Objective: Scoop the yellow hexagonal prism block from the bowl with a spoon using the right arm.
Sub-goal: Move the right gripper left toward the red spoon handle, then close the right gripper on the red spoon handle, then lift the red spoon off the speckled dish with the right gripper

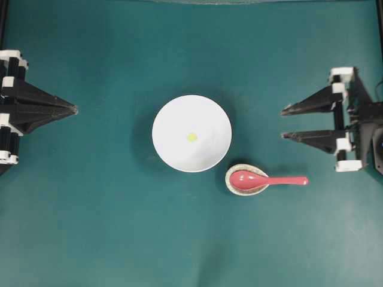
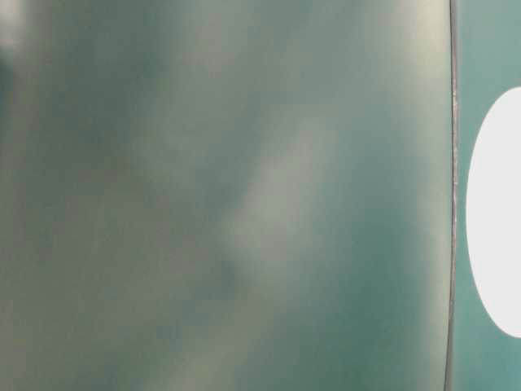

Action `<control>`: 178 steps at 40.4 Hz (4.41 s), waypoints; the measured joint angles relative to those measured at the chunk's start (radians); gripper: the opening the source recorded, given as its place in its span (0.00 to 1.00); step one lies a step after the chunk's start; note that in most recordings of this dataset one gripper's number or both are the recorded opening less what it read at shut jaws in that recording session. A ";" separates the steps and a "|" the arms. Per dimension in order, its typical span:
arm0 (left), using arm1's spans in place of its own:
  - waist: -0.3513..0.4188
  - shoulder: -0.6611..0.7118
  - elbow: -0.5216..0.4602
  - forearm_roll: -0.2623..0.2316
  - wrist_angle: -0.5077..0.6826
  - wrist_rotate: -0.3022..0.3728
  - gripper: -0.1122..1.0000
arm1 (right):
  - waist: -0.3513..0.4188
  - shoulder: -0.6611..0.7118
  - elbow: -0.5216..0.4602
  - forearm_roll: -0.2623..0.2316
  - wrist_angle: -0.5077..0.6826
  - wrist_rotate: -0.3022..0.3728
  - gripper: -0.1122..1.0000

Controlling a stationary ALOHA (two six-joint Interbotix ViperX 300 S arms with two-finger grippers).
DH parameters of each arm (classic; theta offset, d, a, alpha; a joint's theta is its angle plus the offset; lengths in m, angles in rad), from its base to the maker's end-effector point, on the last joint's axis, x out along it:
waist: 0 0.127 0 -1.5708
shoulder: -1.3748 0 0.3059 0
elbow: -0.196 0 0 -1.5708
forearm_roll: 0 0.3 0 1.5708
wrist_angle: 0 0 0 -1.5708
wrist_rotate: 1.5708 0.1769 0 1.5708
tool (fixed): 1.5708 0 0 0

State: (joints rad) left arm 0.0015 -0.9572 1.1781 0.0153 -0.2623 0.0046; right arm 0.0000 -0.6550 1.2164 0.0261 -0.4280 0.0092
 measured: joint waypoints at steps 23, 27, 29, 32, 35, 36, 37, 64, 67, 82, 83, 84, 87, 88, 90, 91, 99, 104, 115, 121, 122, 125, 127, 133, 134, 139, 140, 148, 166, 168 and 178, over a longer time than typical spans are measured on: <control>0.002 0.000 0.000 0.003 0.000 0.034 0.09 | 0.160 0.265 0.114 0.163 -0.333 0.003 0.57; 0.003 0.000 0.000 0.003 -0.002 0.037 0.09 | 0.199 0.310 0.130 0.199 -0.394 0.003 0.57; 0.003 -0.002 0.000 0.003 -0.003 0.037 0.09 | 0.224 0.337 0.138 0.222 -0.428 0.005 0.57; 0.005 -0.005 0.000 0.003 -0.005 0.037 0.09 | 0.258 0.376 0.144 0.256 -0.472 0.005 0.57; 0.005 -0.006 0.000 0.003 -0.009 0.037 0.09 | 0.293 0.426 0.146 0.291 -0.518 0.003 0.57; 0.003 -0.006 0.000 0.003 -0.009 0.037 0.09 | 0.304 0.442 0.146 0.302 -0.529 0.005 0.57; 0.005 -0.006 0.000 0.003 -0.011 0.037 0.09 | 0.313 0.457 0.146 0.311 -0.540 0.005 0.57; 0.003 -0.006 0.000 0.003 -0.025 0.035 0.09 | 0.505 0.764 0.141 0.480 -0.778 0.003 0.57; 0.003 -0.006 0.000 0.003 -0.025 0.037 0.09 | 0.506 0.781 0.140 0.491 -0.779 0.003 0.57; 0.005 -0.006 0.000 0.003 -0.025 0.037 0.09 | 0.511 0.838 0.129 0.509 -0.776 0.049 0.57; 0.005 -0.008 0.000 0.003 -0.025 0.037 0.09 | 0.512 0.838 0.127 0.509 -0.776 0.049 0.57; 0.005 -0.006 0.000 0.003 -0.025 0.037 0.09 | 0.515 0.838 0.127 0.509 -0.776 0.049 0.57; 0.005 -0.008 0.000 0.003 -0.025 0.037 0.09 | 0.515 0.838 0.127 0.509 -0.775 0.049 0.57; 0.005 -0.008 0.000 0.003 -0.025 0.037 0.09 | 0.515 0.838 0.127 0.509 -0.775 0.049 0.57; 0.003 -0.008 0.000 0.003 -0.025 0.037 0.09 | 0.517 0.838 0.127 0.509 -0.773 0.049 0.57; 0.003 -0.008 0.000 0.003 -0.025 0.037 0.09 | 0.517 0.838 0.126 0.509 -0.773 0.049 0.57; 0.003 -0.006 0.000 0.003 -0.026 0.035 0.09 | 0.517 0.838 0.126 0.509 -0.764 0.049 0.57; 0.005 -0.006 0.000 0.003 -0.025 0.037 0.09 | 0.517 0.836 0.126 0.509 -0.759 0.049 0.57; 0.005 -0.008 0.000 0.003 -0.025 0.038 0.09 | 0.520 0.836 0.126 0.508 -0.756 0.044 0.57; 0.003 -0.006 0.000 0.003 -0.026 0.038 0.09 | 0.520 0.836 0.126 0.506 -0.744 0.037 0.57; 0.005 -0.008 0.000 0.003 -0.026 0.038 0.09 | 0.522 0.836 0.126 0.506 -0.742 0.034 0.57; 0.005 -0.008 0.000 0.003 -0.026 0.038 0.09 | 0.520 0.838 0.126 0.506 -0.739 0.028 0.57; 0.005 -0.008 0.000 0.003 -0.026 0.038 0.09 | 0.520 0.838 0.126 0.506 -0.739 0.023 0.57; 0.005 -0.006 0.000 0.003 -0.025 0.037 0.09 | 0.522 0.836 0.124 0.505 -0.739 0.015 0.57; 0.003 -0.008 0.000 0.003 -0.025 0.038 0.09 | 0.522 0.838 0.124 0.505 -0.739 0.015 0.57; 0.005 -0.006 0.000 0.003 -0.026 0.038 0.09 | 0.522 0.838 0.124 0.505 -0.739 0.012 0.54; 0.003 -0.006 0.000 0.003 -0.026 0.038 0.09 | 0.522 0.838 0.123 0.505 -0.739 0.011 0.53; 0.005 -0.006 0.000 0.003 -0.025 0.038 0.09 | 0.522 0.838 0.115 0.505 -0.739 0.009 0.40; 0.005 -0.006 0.000 0.003 -0.023 0.038 0.09 | 0.517 0.782 0.098 0.506 -0.739 0.000 0.32; 0.005 -0.006 0.000 0.003 -0.023 0.038 0.09 | 0.511 0.755 0.100 0.506 -0.736 -0.009 0.32; 0.005 -0.006 0.000 0.003 -0.023 0.038 0.09 | 0.462 0.577 0.097 0.506 -0.634 -0.107 0.32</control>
State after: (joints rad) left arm 0.0061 -0.9633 1.1781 0.0184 -0.2853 0.0430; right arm 0.4617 -0.0782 1.3131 0.5323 -1.0615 -0.0982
